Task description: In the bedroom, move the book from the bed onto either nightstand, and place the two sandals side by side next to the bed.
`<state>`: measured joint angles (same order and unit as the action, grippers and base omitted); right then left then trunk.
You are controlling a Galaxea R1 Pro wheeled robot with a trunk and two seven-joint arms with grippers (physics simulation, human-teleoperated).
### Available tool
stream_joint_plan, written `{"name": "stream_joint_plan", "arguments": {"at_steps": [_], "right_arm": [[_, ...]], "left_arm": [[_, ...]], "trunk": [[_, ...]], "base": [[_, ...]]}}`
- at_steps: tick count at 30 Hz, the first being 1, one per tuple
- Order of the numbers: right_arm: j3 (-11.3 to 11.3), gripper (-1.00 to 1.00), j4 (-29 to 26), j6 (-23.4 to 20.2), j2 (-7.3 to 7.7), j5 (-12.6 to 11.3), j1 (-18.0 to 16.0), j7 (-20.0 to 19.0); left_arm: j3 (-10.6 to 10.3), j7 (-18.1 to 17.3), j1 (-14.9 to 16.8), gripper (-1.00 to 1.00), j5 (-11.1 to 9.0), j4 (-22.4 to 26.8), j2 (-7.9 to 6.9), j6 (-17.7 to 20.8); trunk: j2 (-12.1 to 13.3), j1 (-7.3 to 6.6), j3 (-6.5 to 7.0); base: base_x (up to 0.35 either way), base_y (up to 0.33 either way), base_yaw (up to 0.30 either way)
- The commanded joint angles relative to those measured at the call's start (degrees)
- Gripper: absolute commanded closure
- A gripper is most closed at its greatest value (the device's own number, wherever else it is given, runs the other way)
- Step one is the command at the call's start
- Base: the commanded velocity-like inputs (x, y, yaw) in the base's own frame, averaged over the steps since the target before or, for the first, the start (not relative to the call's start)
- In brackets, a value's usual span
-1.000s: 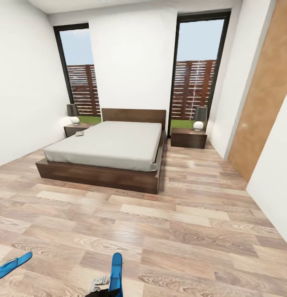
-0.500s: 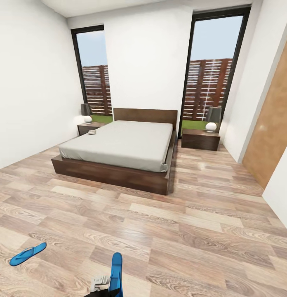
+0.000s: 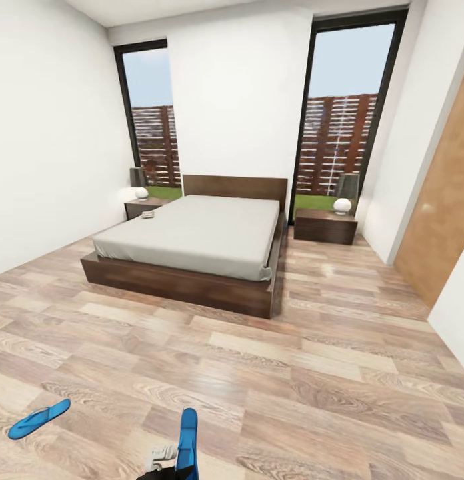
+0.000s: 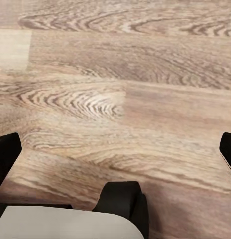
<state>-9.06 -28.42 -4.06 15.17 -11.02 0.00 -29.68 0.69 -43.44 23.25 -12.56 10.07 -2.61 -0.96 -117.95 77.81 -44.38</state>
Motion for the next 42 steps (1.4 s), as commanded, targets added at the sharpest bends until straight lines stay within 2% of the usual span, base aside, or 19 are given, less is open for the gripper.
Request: {"name": "stream_joint_plan", "arguments": {"at_steps": [1, 25, 42], "right_arm": [[-0.2, -1.0, -0.1, -0.4, 0.01, -0.5, 0.0, -0.3], [-0.2, -1.0, -0.1, -0.4, 0.01, -0.4, 0.0, -0.4], [-0.2, -1.0, -0.1, -0.4, -0.04, -0.6, 0.0, -0.4]], "left_arm": [[0.1, -0.2, 0.0, 1.0, -0.1, -0.1, -0.01, -0.1], [0.1, -0.2, 0.0, 1.0, -0.1, -0.1, -0.03, -0.1], [0.0, -0.2, 0.0, 1.0, -0.1, -0.1, -0.03, -0.1]], "trunk": [[0.0, 0.02, -0.05], [0.0, 0.02, -0.05], [0.0, 0.02, -0.16]], "base": [[0.313, 0.0, 0.0], [0.322, 0.0, 0.039], [0.017, 0.0, 0.18]]}}
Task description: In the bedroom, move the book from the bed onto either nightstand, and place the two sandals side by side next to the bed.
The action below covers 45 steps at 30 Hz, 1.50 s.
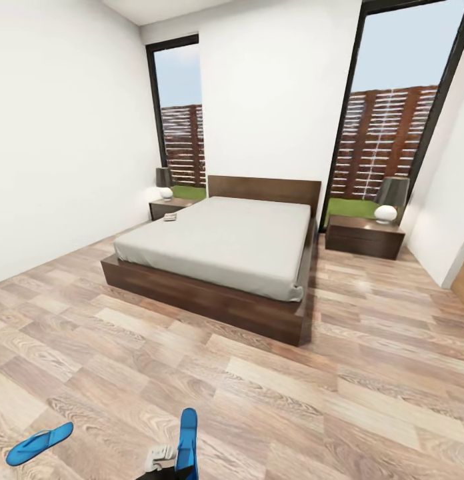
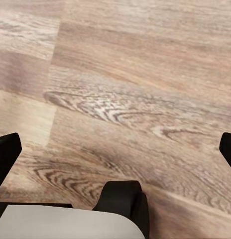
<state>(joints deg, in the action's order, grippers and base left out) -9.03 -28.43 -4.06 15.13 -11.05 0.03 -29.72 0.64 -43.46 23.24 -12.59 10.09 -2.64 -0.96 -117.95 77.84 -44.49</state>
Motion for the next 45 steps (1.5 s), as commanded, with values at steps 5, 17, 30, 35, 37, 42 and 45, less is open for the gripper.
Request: {"name": "stream_joint_plan", "arguments": {"at_steps": [5, 17, 30, 35, 37, 42, 45], "right_arm": [[-0.2, -1.0, 0.0, -0.4, -0.02, -0.5, 0.0, -0.3], [-0.2, -1.0, 0.0, -0.4, -0.02, -0.5, 0.0, -0.3], [-0.2, -1.0, 0.0, -0.4, -0.02, -0.5, 0.0, -0.3], [-0.2, -1.0, 0.0, -0.4, -0.02, -0.5, 0.0, -0.3], [-0.2, -1.0, 0.0, -0.4, -0.02, -0.5, 0.0, -0.3], [-0.2, -1.0, 0.0, -0.4, -0.02, -0.5, 0.0, -0.3], [-0.2, -1.0, 0.0, -0.4, -0.02, -0.5, 0.0, -0.3]], "left_arm": [[0.1, -0.2, 0.1, 1.0, -0.1, -0.1, 0.0, -0.1], [0.1, -0.1, 0.1, 1.0, -0.1, -0.1, 0.0, 0.0], [0.1, -0.1, 0.1, 1.0, -0.1, -0.1, 0.0, -0.1], [0.1, -0.1, 0.1, 1.0, -0.1, -0.1, 0.0, -0.1], [0.1, -0.1, 0.1, 1.0, -0.1, -0.1, 0.0, -0.1], [0.1, -0.1, 0.1, 1.0, -0.1, -0.1, 0.0, -0.1], [0.1, -0.1, 0.1, 1.0, -0.1, -0.1, 0.0, -0.1]], "trunk": [[0.0, -0.01, -0.05], [0.0, -0.01, -0.05], [0.0, -0.01, -0.05], [0.0, -0.01, -0.05], [0.0, -0.01, -0.05], [0.0, -0.01, -0.05], [0.0, -0.01, -0.05]], "base": [[0.0, 0.0, 0.277], [0.142, 0.0, 0.282], [0.036, 0.0, 0.282], [0.001, 0.0, 0.286], [0.0, 0.0, 0.287], [0.0, 0.0, 0.287], [0.056, 0.0, 0.287]]}}
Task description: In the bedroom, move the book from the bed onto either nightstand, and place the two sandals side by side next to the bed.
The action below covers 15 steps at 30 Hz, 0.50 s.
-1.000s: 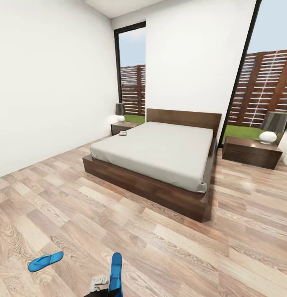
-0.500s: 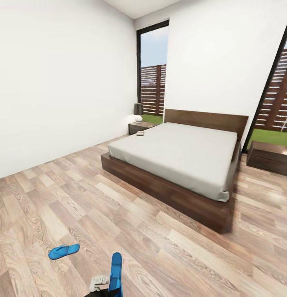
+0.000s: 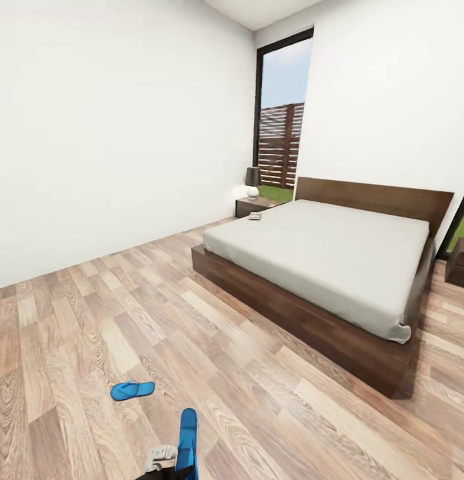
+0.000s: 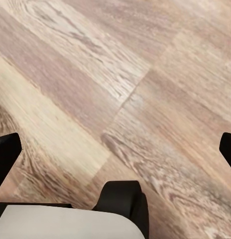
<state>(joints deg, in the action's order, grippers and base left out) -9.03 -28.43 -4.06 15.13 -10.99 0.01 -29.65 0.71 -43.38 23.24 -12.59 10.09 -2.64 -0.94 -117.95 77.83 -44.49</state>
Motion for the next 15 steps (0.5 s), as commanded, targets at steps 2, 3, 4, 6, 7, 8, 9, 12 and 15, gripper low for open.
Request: {"name": "stream_joint_plan", "arguments": {"at_steps": [2, 3, 4, 6, 7, 8, 9, 12, 15], "right_arm": [[-0.2, -1.0, 0.0, -0.4, -0.01, -0.5, 0.0, -0.3], [-0.2, -1.0, 0.0, -0.4, -0.01, -0.5, 0.0, -0.3], [-0.2, -1.0, 0.0, -0.4, -0.01, -0.5, 0.0, -0.3], [-0.2, -1.0, 0.0, -0.4, -0.01, -0.5, 0.0, -0.3], [-0.2, -1.0, 0.0, -0.4, -0.01, -0.5, 0.0, -0.3], [-0.2, -1.0, 0.0, -0.4, -0.01, -0.5, 0.0, -0.3], [-0.2, -1.0, 0.0, -0.4, -0.01, -0.5, 0.0, -0.3], [-0.2, -1.0, 0.0, -0.4, -0.01, -0.5, 0.0, -0.3], [-0.2, -1.0, 0.0, -0.4, -0.01, -0.5, 0.0, -0.3]], "left_arm": [[0.1, -0.2, 0.1, 1.0, -0.1, -0.1, 0.0, -0.1], [0.1, -0.2, 0.1, 1.0, -0.1, -0.1, 0.0, -0.1], [0.1, -0.2, 0.1, 1.0, -0.1, -0.1, 0.0, -0.1], [0.1, -0.2, 0.1, 1.0, -0.1, -0.1, 0.0, 0.0], [0.1, -0.2, 0.1, 1.0, -0.1, -0.1, 0.0, 0.0], [0.1, -0.2, 0.1, 1.0, -0.1, -0.1, 0.0, 0.0], [0.1, -0.2, 0.1, 1.0, -0.1, -0.1, 0.0, 0.0], [0.1, -0.2, 0.1, 1.0, -0.1, -0.1, 0.0, 0.0], [0.1, -0.2, 0.1, 1.0, -0.1, -0.1, 0.0, 0.0]], "trunk": [[0.0, 0.0, -0.06], [0.0, 0.0, -0.06], [0.0, 0.0, -0.06], [0.0, 0.0, -0.06], [0.0, 0.0, -0.06], [0.0, 0.0, -0.06], [0.0, 0.0, -0.06], [0.0, 0.0, -0.06], [0.0, 0.0, -0.06]], "base": [[0.185, 0.0, 0.287], [0.257, 0.0, 0.287], [0.292, 0.0, 0.287], [0.287, 0.0, 0.288], [0.248, 0.0, 0.288], [0.217, 0.0, 0.288], [0.178, 0.0, 0.288], [0.137, 0.0, 0.288], [0.057, 0.0, 0.288]]}}
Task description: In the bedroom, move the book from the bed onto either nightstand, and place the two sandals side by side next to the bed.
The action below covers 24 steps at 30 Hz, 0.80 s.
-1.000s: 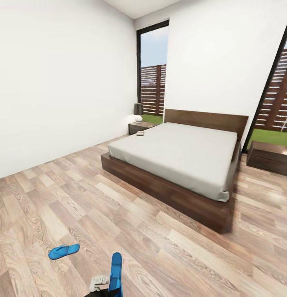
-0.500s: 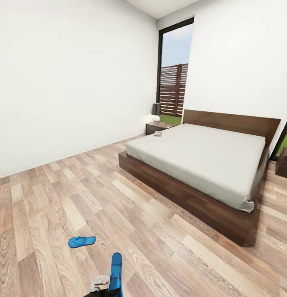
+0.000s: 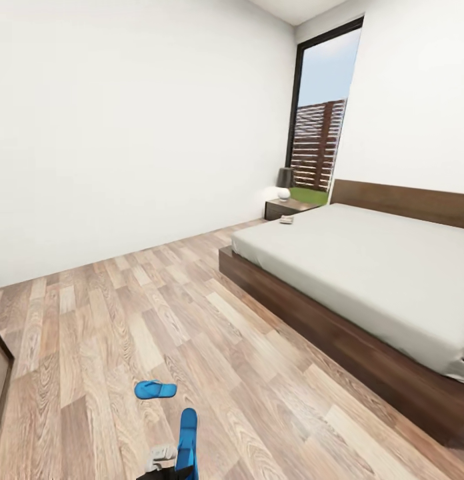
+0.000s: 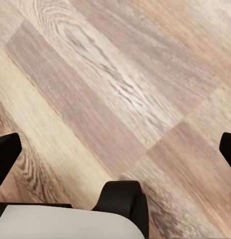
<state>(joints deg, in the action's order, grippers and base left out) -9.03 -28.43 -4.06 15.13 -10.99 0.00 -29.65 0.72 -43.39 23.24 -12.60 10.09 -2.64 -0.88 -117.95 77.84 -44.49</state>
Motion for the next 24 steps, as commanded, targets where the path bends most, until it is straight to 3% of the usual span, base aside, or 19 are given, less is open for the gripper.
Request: {"name": "stream_joint_plan", "arguments": {"at_steps": [1, 24], "right_arm": [[-0.2, -1.0, 0.0, -0.4, -0.01, -0.5, 0.0, -0.3], [-0.2, -1.0, 0.0, -0.4, -0.01, -0.5, 0.0, -0.3]], "left_arm": [[0.1, -0.2, 0.1, 1.0, -0.1, -0.1, 0.0, -0.1], [0.1, -0.2, 0.1, 1.0, -0.1, -0.1, 0.0, -0.1]], "trunk": [[0.0, 0.0, -0.06], [0.0, 0.0, -0.06]], "base": [[0.022, 0.0, 0.288], [0.002, 0.0, 0.288]]}}
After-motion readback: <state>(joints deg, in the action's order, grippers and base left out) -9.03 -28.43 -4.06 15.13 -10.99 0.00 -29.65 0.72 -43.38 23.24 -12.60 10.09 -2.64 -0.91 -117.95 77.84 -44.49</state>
